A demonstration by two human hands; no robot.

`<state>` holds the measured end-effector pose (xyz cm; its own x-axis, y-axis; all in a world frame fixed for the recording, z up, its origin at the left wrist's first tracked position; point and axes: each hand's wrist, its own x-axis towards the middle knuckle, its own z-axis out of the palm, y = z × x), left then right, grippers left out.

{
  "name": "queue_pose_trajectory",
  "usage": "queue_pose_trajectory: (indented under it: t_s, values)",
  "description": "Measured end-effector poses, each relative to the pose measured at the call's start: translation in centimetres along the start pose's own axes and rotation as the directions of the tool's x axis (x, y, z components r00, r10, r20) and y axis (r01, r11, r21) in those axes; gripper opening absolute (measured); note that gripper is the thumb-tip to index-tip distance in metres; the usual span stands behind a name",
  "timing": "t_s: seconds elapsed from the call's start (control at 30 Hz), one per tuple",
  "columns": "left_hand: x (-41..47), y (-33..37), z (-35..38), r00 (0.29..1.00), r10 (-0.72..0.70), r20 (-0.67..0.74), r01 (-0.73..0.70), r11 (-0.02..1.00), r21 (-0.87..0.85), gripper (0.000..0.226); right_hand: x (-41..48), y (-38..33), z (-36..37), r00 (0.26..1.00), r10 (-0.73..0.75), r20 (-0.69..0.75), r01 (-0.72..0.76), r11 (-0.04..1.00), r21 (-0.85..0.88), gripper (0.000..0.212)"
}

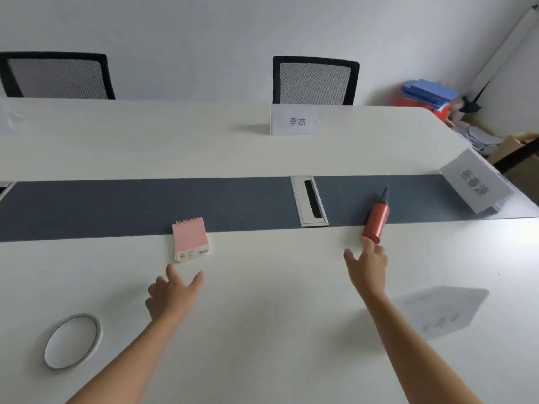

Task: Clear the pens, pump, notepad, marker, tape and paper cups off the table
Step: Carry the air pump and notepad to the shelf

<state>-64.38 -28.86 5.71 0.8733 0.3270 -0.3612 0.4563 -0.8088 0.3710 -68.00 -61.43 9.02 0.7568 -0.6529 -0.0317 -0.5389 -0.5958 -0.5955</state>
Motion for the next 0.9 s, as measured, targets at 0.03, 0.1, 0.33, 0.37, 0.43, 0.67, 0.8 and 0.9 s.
queue_pose_trajectory:
  t_s: [0.03,0.1,0.33,0.37,0.43,0.67,0.8,0.9]
  values:
    - [1.1,0.6,0.2,1.000,-0.030,-0.009,0.030,0.999,0.020,0.071,2.3,0.2,-0.1,0.999,0.042,-0.010,-0.042,0.999,0.007,0.046]
    - [2.9,1.9,0.5,0.996,-0.088,-0.015,0.088,0.996,0.034,0.076,6.8,0.7,-0.2,0.990,0.141,-0.024,-0.140,0.990,0.023,0.054]
    - [6.7,6.4,1.5,0.971,-0.208,-0.119,0.188,0.969,-0.160,0.079,15.7,2.4,2.1,0.905,0.423,0.039,-0.424,0.905,0.042,0.059]
    - [7.1,6.9,1.6,0.965,-0.221,-0.139,0.198,0.966,-0.164,0.079,15.8,2.5,2.5,0.899,0.435,0.046,-0.436,0.899,0.039,0.056]
    - [7.6,7.5,2.2,0.958,-0.235,-0.164,0.218,0.969,-0.116,0.080,15.1,2.5,3.4,0.906,0.419,0.060,-0.420,0.907,0.010,0.054]
    - [6.3,7.8,3.4,0.966,-0.217,-0.143,0.222,0.975,0.015,0.079,5.7,0.4,7.2,0.960,0.195,0.199,-0.167,0.975,-0.148,0.061]
    - [0.6,5.3,3.8,0.980,-0.173,-0.103,0.179,0.982,0.061,0.090,-2.0,-1.3,8.7,0.958,0.081,0.273,-0.042,0.988,-0.146,0.063]
    - [-5.2,1.7,4.2,0.973,-0.210,-0.094,0.208,0.978,-0.028,0.090,-8.8,-1.7,9.2,0.931,-0.013,0.364,0.026,0.999,-0.029,0.064]
